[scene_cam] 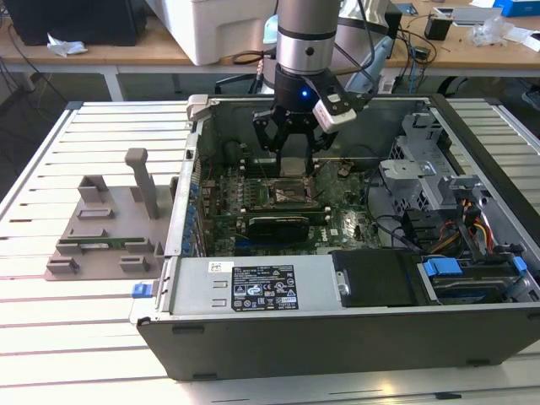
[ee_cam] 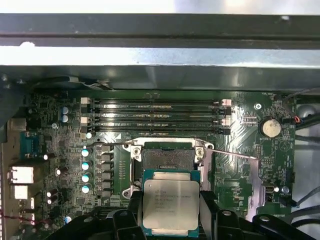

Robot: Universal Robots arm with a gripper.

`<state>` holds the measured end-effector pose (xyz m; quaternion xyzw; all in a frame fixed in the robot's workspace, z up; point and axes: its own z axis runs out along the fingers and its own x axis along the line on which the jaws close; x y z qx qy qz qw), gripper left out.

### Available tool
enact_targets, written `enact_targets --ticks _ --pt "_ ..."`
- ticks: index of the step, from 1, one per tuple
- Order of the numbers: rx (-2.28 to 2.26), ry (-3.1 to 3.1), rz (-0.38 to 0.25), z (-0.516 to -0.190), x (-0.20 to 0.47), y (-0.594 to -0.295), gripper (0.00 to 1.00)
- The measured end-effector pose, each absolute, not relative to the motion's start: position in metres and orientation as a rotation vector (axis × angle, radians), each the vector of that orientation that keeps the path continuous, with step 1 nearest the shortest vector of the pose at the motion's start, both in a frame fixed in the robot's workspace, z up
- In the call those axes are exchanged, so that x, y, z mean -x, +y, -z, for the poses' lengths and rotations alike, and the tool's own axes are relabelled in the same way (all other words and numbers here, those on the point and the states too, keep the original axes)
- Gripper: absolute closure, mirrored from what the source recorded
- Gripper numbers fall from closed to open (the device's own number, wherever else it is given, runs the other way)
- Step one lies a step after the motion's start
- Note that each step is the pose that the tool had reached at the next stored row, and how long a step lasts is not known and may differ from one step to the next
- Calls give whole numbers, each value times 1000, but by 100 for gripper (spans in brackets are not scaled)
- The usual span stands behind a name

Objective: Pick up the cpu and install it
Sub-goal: 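Place the cpu into insertion slot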

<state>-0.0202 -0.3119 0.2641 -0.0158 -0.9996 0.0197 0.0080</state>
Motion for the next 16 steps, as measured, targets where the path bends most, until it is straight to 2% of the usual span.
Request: enact_targets --ticks 16 --pt "619 -3056 -56 -264 20 -312 46"
